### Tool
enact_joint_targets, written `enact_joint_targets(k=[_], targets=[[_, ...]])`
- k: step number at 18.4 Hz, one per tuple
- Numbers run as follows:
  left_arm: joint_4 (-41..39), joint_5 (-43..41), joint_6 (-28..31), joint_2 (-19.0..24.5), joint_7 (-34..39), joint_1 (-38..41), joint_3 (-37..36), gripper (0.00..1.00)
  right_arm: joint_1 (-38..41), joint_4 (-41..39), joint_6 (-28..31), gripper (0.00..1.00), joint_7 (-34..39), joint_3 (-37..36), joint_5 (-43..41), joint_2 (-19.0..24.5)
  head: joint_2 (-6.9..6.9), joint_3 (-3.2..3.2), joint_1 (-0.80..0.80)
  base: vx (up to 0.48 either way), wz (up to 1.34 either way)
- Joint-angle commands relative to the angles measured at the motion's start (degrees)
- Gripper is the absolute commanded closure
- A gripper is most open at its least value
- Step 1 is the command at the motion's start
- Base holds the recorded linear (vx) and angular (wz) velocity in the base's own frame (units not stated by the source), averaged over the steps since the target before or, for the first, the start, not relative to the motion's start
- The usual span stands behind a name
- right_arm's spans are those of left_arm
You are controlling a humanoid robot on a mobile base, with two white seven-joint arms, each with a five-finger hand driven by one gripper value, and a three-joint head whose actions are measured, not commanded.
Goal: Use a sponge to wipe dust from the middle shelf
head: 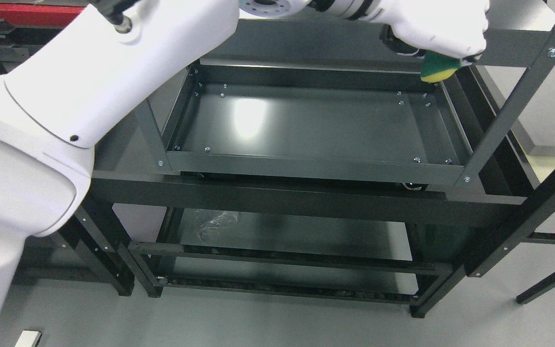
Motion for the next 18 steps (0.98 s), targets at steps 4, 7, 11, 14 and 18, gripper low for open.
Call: enact_joint_targets(k=[4, 7, 11, 14, 18], targets=[[-4.8, -5.1, 0.0, 4.7, -1.9, 2.9, -2.6, 0.99, 0.0, -1.0, 4.2, 0.0, 0.0, 0.0, 0.0, -1.0, 0.0, 0.0, 0.0, 0.0, 0.0], [-9.5, -4.7, 0.0, 10.9, -2.8, 3.4, 0.3, 0.99, 0.0, -1.0, 4.2, 0.0, 0.0, 0.0, 0.0, -1.0, 0.0, 0.0, 0.0, 0.0, 0.0], [-13.2, -4.5, 0.0, 18.1, -3.0, 4.8, 4.3, 0.99, 0.0, -1.0, 4.2, 0.0, -0.1, 0.0, 0.0, -1.0, 0.0, 0.0, 0.0, 0.0, 0.0], [-17.2, -3.4, 0.0, 24.1, -3.1, 7.6, 5.8, 0.99, 0.0, -1.0, 4.2, 0.0, 0.0, 0.0, 0.0, -1.0, 0.0, 0.0, 0.0, 0.0, 0.0], [-21.6, -0.5, 0.0, 34.2, -3.1, 10.6, 10.4, 0.99, 0.0, -1.0, 4.2, 0.0, 0.0, 0.0, 0.0, -1.0, 0.0, 0.0, 0.0, 0.0, 0.0]])
